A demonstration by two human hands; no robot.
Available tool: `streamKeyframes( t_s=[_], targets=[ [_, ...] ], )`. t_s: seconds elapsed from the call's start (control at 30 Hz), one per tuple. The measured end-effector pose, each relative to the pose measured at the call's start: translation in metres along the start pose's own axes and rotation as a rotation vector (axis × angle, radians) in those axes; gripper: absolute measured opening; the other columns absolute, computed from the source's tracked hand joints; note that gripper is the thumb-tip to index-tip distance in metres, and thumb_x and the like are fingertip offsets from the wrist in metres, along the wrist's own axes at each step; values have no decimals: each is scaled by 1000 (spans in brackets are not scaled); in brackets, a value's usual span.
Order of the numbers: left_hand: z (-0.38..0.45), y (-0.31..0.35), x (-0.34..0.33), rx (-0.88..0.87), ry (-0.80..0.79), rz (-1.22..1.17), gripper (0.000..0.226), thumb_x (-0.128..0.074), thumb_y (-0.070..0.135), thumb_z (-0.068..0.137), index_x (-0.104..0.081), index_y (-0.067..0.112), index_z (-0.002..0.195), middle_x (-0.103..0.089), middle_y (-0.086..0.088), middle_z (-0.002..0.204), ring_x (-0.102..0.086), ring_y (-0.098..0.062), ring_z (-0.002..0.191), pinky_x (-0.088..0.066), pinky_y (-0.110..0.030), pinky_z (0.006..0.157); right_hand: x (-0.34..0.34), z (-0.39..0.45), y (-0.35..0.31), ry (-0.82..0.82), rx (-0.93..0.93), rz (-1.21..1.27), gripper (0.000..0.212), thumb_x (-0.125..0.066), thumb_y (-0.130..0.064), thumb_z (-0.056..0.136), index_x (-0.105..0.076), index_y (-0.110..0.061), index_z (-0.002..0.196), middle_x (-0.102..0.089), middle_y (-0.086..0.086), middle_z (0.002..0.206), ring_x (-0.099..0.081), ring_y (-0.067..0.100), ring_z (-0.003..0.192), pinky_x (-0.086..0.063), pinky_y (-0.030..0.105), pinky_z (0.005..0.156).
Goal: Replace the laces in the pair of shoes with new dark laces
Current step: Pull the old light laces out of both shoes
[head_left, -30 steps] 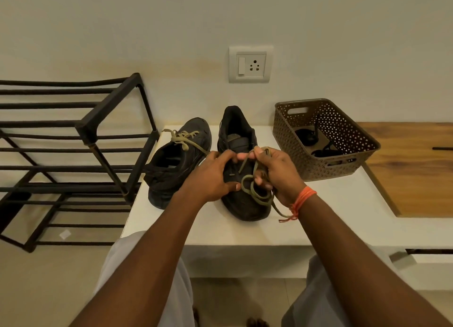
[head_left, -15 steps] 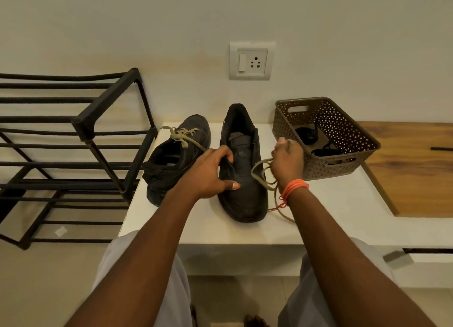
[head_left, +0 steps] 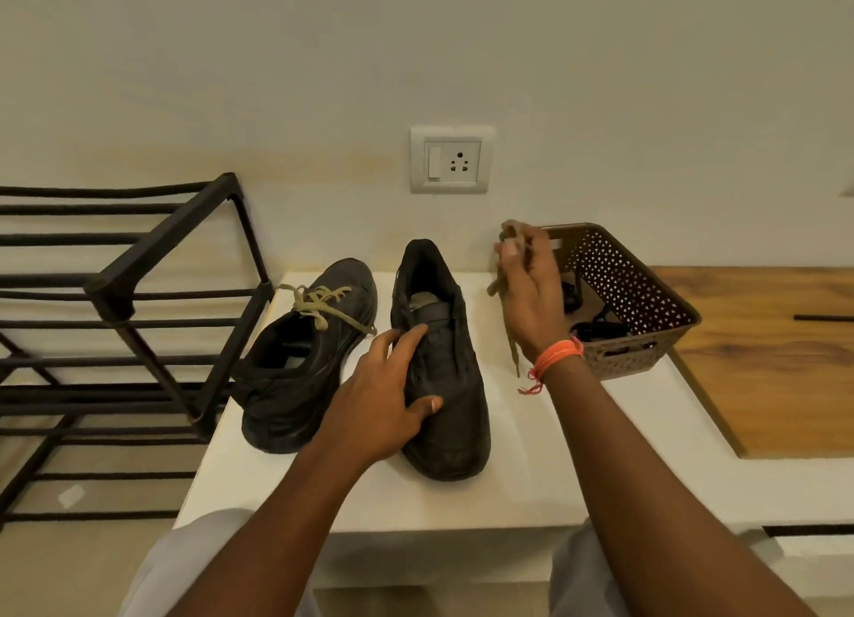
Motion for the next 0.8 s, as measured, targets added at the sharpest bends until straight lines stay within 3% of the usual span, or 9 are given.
streamKeyframes(
  t_s=[0.07,0.17,0.23,0.37,0.5,0.57,0.67,0.73,0.8],
  targets=[
    [1,-1,1,-2,3,23,87,-67,48,83,-12,39,151,-18,6,156,-29,-20,140,-38,-42,109,-9,-1,28,-228,-66,-361,40,-45,-11,100,-43,-10,141,-40,12,147,-41,23,134,-37,36,110],
    [0,0,5,-8,1,63,86,-65,50,84,-12,39,151,-19,6,157,-27,-19,142,-36,-42,111,-13,-9,56,-455,-285,-638,56,-50,2,93,-36,-8,146,-33,14,153,-32,30,141,-28,40,117],
    [-3,2,11,-13,10,85,83,-64,50,85,-15,38,151,-24,7,155,-29,-17,140,-36,-40,111,-10,-11,57,-393,-338,-660,58,-56,6,87,-43,-8,142,-44,14,146,-46,30,131,-39,42,110],
    [-15,7,34,-60,225,181,54,-65,46,86,-48,31,135,-49,5,135,-44,-17,125,-37,-35,102,-12,-16,22,-132,-111,-626,31,-64,-10,86,-61,-16,117,-54,3,129,-61,23,100,-52,41,90],
    [-25,-4,67,32,517,314,35,-68,39,85,-59,22,114,-56,-3,119,-50,-23,111,-41,-38,94,-36,-45,-16,-207,151,-619,27,-64,-19,86,-62,-20,113,-52,1,127,-51,19,111,-50,36,93],
    [-21,-14,76,180,495,351,46,-66,43,85,-50,17,120,-52,-7,123,-53,-24,108,-46,-38,90,-52,-61,-23,-323,198,-677,38,-66,-32,85,-58,-23,121,-50,0,131,-47,20,116,-47,38,97],
    [-6,-27,83,441,341,339,71,-59,59,85,-37,10,131,-54,-11,124,-60,-29,103,-49,-40,80,-74,-79,-14,-545,151,-944,75,-65,-61,78,-42,-26,140,-44,2,142,-40,25,130,-31,45,112],
    [2,-31,86,514,228,451,77,-52,70,83,-43,9,129,-60,-10,114,-61,-29,103,-46,-38,78,-77,-83,-10,-617,167,-1106,85,-68,-62,74,-35,-27,144,-41,4,145,-35,28,134,-22,44,115],
    [8,-29,90,507,159,584,72,-51,72,82,-54,10,120,-60,-6,103,-61,-26,100,-40,-34,73,-70,-81,-10,-599,165,-1096,80,-71,-54,75,-38,-27,142,-45,3,142,-37,27,133,-22,42,115]
  ],
)
Point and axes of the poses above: each hand's wrist, its own z-axis towards the middle knuckle, its own x-axis out of the back of the hand, y = z × x, the point moved 4 cm from there along z, towards the middle knuckle
